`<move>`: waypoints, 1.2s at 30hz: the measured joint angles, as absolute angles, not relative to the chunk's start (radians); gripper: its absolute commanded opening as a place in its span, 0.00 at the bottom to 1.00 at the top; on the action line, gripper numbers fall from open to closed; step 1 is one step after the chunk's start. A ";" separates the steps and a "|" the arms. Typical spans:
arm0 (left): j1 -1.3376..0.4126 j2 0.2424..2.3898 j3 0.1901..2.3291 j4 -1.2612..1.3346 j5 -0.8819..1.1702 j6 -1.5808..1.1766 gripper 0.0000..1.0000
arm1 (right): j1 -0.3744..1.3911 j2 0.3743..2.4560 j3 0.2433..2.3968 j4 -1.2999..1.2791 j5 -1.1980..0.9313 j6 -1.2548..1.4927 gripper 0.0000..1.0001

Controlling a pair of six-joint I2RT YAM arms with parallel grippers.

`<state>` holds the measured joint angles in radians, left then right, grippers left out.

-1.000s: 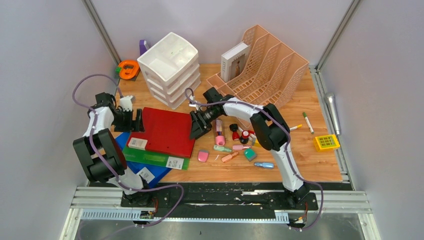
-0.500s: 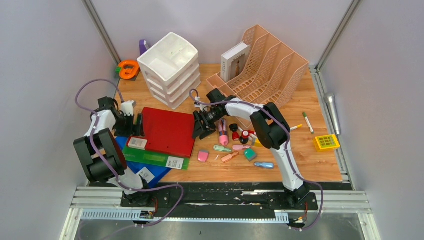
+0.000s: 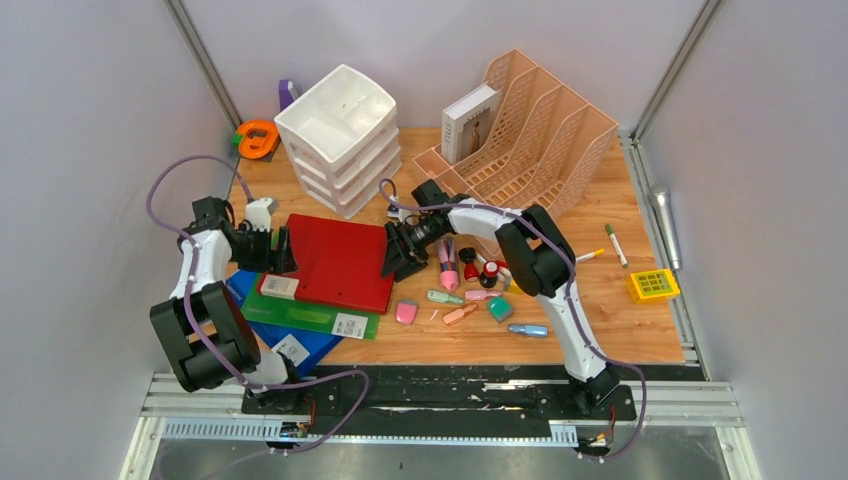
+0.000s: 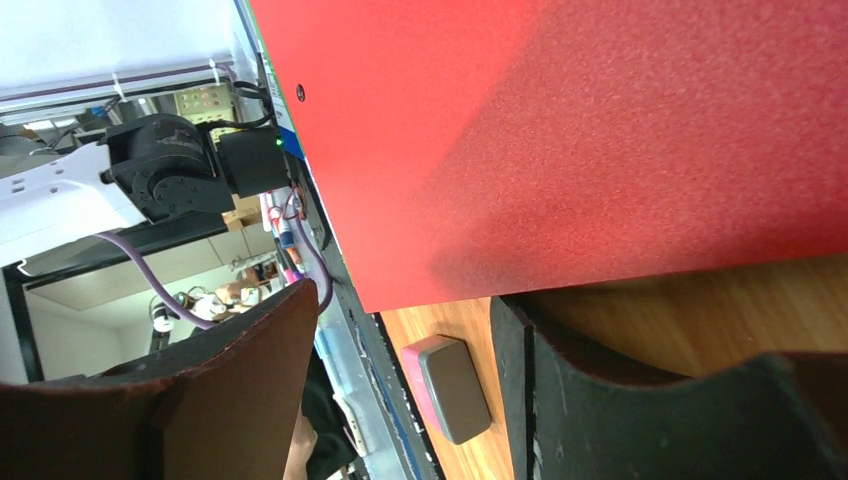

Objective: Organize the desk
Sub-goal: Pick up the folder from the center of the board.

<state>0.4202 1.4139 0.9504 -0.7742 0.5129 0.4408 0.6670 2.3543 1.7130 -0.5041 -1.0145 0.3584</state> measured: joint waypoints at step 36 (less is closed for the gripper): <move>-0.039 1.006 0.687 -0.751 0.398 0.975 0.90 | 0.632 2.358 1.632 -0.348 -1.036 0.514 0.54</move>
